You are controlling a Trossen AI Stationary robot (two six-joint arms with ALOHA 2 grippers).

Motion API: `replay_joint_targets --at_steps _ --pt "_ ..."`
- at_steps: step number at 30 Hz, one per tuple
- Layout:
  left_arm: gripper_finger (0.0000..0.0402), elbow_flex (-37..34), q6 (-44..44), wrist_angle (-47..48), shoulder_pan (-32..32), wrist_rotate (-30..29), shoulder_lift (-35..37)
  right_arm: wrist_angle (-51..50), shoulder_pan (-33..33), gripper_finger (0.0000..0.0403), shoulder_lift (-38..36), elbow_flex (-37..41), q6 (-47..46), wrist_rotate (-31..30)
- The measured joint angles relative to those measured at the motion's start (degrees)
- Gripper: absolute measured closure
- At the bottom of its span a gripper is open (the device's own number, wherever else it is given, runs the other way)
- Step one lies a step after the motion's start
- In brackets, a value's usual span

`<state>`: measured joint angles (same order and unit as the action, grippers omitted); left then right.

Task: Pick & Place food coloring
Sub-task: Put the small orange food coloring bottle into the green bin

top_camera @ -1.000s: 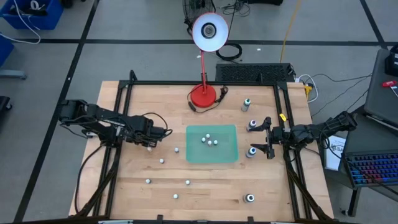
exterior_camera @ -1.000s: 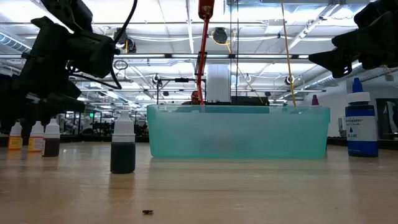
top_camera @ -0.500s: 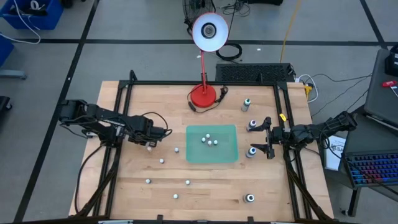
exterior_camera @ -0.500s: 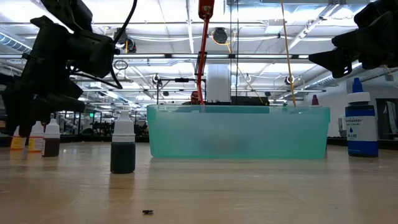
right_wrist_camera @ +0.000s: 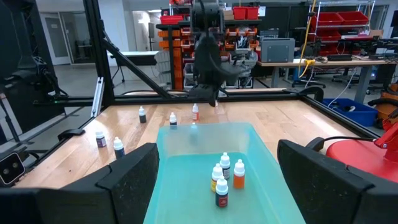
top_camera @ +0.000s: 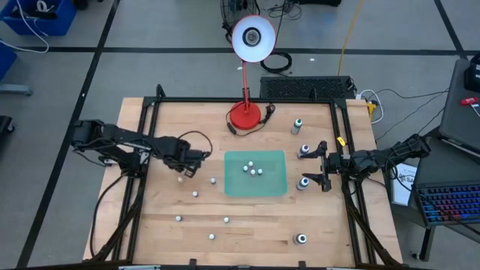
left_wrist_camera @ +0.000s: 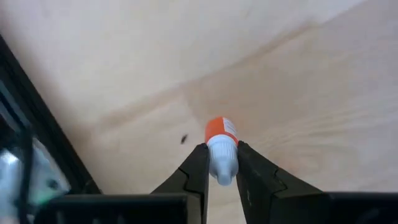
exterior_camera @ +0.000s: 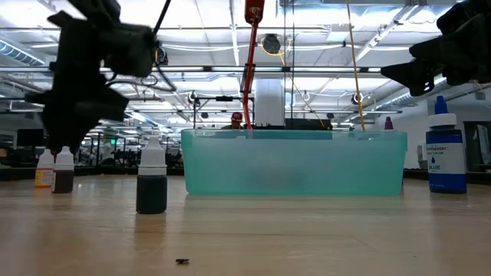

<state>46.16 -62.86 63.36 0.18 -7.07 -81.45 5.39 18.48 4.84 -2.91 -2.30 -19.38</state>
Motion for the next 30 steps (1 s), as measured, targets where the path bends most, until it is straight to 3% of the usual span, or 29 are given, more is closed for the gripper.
replay_joint_targets --at_steps 7,14,19,25,30 --pt "0.0343 16.1 15.2 -2.2 0.0 -6.7 0.0 0.0 0.0 0.0089 0.0 0.0 0.0 0.0" --pt "0.0343 30.2 34.4 -12.1 -0.1 -6.0 -3.0 0.0 0.0 0.0090 0.0 0.0 0.0 0.0" --pt "0.0343 39.2 43.7 -8.8 -0.3 -3.7 -13.3 0.0 0.0 0.0090 0.0 0.0 0.0 0.0" --pt "0.0343 49.3 52.6 -3.5 -0.5 3.1 -27.2 0.1 0.0 0.0089 0.0 0.0 0.0 0.0" --pt "0.0343 52.9 55.6 -1.0 -0.6 3.1 -34.0 0.0 0.0 0.0089 0.0 0.0 0.0 0.0"
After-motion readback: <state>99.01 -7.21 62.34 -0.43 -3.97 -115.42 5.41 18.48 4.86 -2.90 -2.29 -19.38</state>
